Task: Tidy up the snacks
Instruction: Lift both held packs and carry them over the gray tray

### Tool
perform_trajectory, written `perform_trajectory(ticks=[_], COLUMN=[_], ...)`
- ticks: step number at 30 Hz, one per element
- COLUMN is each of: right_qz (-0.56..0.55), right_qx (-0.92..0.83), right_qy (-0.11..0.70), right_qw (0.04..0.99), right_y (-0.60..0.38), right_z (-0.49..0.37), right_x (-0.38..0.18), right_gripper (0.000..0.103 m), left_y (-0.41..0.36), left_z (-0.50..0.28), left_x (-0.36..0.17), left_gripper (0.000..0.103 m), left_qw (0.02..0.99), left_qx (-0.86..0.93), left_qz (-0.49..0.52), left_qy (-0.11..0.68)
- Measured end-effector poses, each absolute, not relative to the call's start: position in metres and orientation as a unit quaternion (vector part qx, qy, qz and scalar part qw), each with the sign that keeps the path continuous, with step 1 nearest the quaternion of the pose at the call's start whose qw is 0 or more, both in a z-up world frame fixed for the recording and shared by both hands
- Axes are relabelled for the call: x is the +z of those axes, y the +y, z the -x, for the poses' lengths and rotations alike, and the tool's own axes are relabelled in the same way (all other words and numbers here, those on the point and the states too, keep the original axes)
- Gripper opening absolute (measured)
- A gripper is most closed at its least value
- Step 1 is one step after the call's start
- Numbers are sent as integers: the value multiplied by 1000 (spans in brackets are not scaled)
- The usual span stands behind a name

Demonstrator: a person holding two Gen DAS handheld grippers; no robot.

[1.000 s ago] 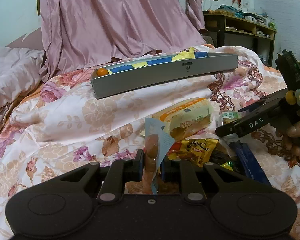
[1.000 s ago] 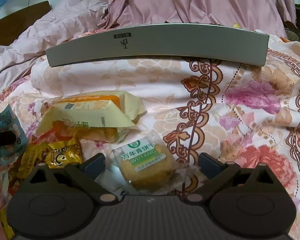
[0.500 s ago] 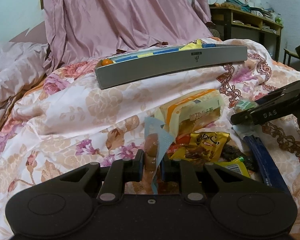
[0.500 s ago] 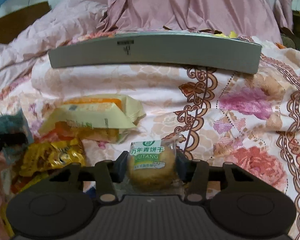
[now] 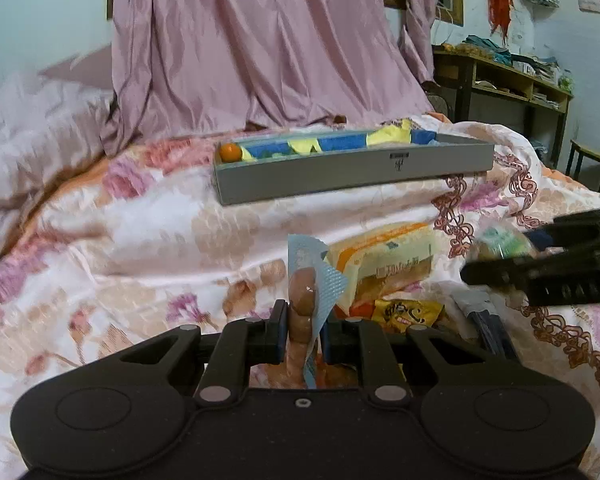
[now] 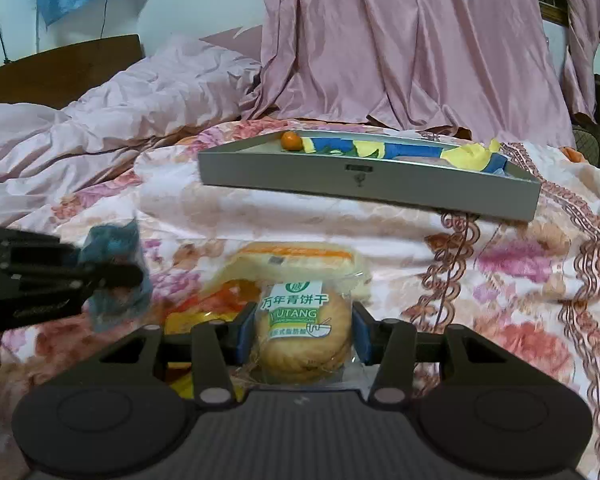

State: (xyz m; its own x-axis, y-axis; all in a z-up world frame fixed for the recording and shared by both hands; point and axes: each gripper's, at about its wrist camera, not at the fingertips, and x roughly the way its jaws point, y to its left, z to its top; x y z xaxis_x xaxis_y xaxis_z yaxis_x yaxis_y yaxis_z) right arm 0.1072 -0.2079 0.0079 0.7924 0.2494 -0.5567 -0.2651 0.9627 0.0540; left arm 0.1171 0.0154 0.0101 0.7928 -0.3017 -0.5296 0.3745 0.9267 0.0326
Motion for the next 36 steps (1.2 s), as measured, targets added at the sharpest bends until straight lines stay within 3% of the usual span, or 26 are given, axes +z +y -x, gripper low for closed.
perform_trajectory(ticks=[16, 36], right_qz=[-28, -32], right_qx=[67, 68], right_qy=[298, 279], right_qw=[952, 957], right_y=[-204, -201], right_z=[-41, -23], right_x=[25, 40], right_gripper=[52, 53], left_y=[6, 3], left_z=[-54, -41], left_x=[36, 52], left_gripper=[17, 17], left_qw=[948, 951], left_qx=[-170, -170], left_qz=[-40, -39], left_qy=[265, 255])
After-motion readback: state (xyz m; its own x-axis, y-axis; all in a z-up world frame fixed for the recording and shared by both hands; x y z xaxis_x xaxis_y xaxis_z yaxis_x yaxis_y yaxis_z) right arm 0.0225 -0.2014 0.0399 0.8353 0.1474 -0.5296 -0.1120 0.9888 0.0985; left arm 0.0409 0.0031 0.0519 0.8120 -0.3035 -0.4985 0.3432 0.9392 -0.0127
